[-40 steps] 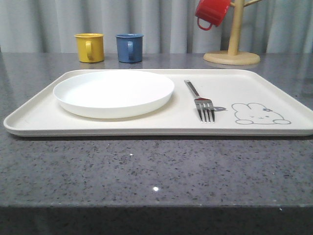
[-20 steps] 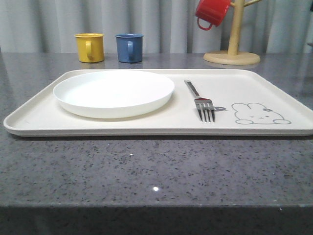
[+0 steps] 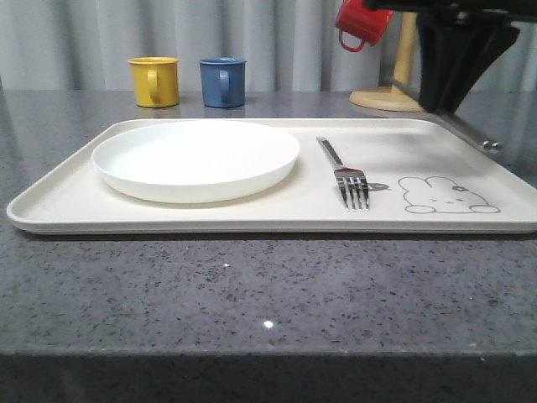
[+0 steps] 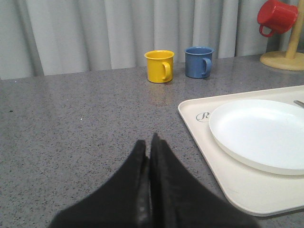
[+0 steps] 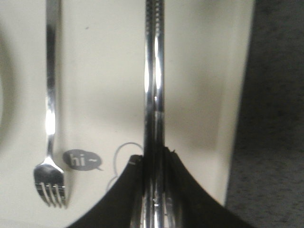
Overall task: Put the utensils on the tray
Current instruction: 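Grasp the steel chopsticks with the right gripper, then lay the chopsticks on the tray beside the fork and release, then move the right gripper to the steel spoon and grasp it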
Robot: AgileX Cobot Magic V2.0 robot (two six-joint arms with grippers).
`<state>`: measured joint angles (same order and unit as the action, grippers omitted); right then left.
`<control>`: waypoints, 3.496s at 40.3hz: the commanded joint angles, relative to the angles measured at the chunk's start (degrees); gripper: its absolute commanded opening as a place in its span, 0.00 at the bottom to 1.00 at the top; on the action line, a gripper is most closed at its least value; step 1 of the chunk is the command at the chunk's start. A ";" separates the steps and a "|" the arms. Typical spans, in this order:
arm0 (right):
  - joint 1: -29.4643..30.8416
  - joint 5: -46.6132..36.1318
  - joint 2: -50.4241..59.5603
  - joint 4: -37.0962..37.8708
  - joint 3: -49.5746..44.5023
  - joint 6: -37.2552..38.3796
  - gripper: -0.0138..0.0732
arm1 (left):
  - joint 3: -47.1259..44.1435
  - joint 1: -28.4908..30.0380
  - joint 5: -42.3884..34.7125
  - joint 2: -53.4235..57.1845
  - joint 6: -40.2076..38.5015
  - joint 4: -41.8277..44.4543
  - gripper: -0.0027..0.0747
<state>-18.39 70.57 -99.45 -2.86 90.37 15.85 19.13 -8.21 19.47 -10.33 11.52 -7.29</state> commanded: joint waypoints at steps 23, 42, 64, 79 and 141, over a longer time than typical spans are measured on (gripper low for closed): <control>-2.50 -3.31 -4.85 -0.11 1.78 9.10 0.13 | 1.43 -0.27 -5.03 -0.55 -0.35 -0.80 0.01; -2.01 -3.76 -3.17 1.18 1.78 9.10 0.48 | 1.43 -0.27 -5.03 -0.55 -0.35 -0.80 0.01; 18.17 5.84 2.93 12.14 1.76 -8.76 0.56 | 1.43 -0.27 -5.03 -0.55 -0.35 -0.80 0.01; 29.57 3.05 0.30 12.01 1.76 -15.17 0.56 | 1.43 -0.27 -5.03 -0.55 -0.35 -0.80 0.01; 22.48 5.98 5.15 4.86 1.76 -8.13 0.14 | 1.43 -0.27 -5.03 -0.55 -0.35 -0.80 0.01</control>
<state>7.44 70.24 -99.29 2.55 90.85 5.02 19.10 -8.21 19.47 -10.33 11.52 -7.33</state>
